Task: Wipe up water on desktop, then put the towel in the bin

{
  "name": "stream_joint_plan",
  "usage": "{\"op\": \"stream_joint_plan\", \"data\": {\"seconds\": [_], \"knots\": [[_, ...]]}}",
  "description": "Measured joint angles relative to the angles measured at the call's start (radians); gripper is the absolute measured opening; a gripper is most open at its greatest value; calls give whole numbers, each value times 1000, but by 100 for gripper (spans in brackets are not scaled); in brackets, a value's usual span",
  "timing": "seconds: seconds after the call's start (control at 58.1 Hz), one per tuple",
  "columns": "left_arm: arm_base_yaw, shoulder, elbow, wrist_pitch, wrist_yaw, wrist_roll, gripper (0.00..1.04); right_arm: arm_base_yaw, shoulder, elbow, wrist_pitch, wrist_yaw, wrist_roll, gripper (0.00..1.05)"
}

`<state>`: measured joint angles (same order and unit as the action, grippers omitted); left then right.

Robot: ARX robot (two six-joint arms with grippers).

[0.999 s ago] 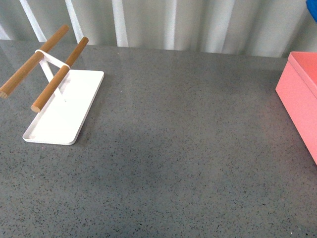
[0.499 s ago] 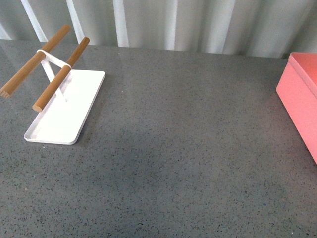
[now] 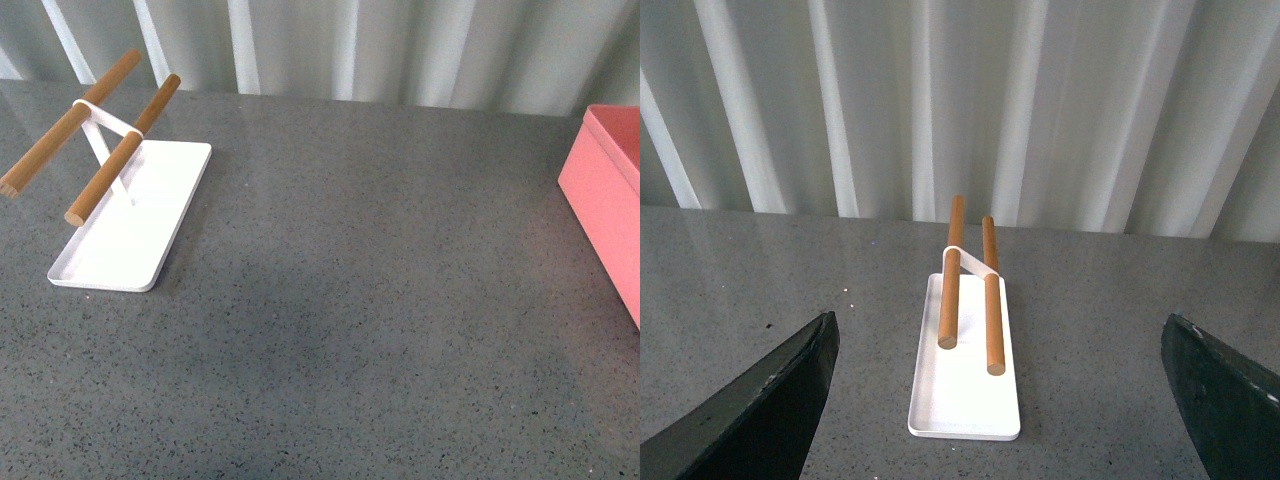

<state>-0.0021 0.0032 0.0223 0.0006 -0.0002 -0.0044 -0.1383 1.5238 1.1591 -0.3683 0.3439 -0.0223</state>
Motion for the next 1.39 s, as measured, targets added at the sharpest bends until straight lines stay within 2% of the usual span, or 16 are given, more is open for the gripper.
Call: {"op": "stream_joint_plan", "data": {"seconds": [0.362,0.396,0.637,0.74,0.947,1.05,1.136,1.171,1.274,1.394], "knots": [[0,0,0,0,0,0,98,0,-4,-20,-25,9,11,6],[0,0,0,0,0,0,98,-1,-4,-20,-25,10,11,8],[0,0,0,0,0,0,98,-2,-4,-20,-25,13,11,44],[0,0,0,0,0,0,98,-2,-4,-19,-25,13,11,66],[0,0,0,0,0,0,98,-2,-4,-19,-25,13,12,99],[0,0,0,0,0,0,98,-2,-4,-19,-26,11,15,97],[0,0,0,0,0,0,98,-18,28,28,-192,-67,120,98],[0,0,0,0,0,0,98,-19,40,19,-238,-58,160,98],[0,0,0,0,0,0,98,-16,82,-95,-214,-13,185,98],[0,0,0,0,0,0,98,-14,86,-86,-245,-108,251,98]]}}
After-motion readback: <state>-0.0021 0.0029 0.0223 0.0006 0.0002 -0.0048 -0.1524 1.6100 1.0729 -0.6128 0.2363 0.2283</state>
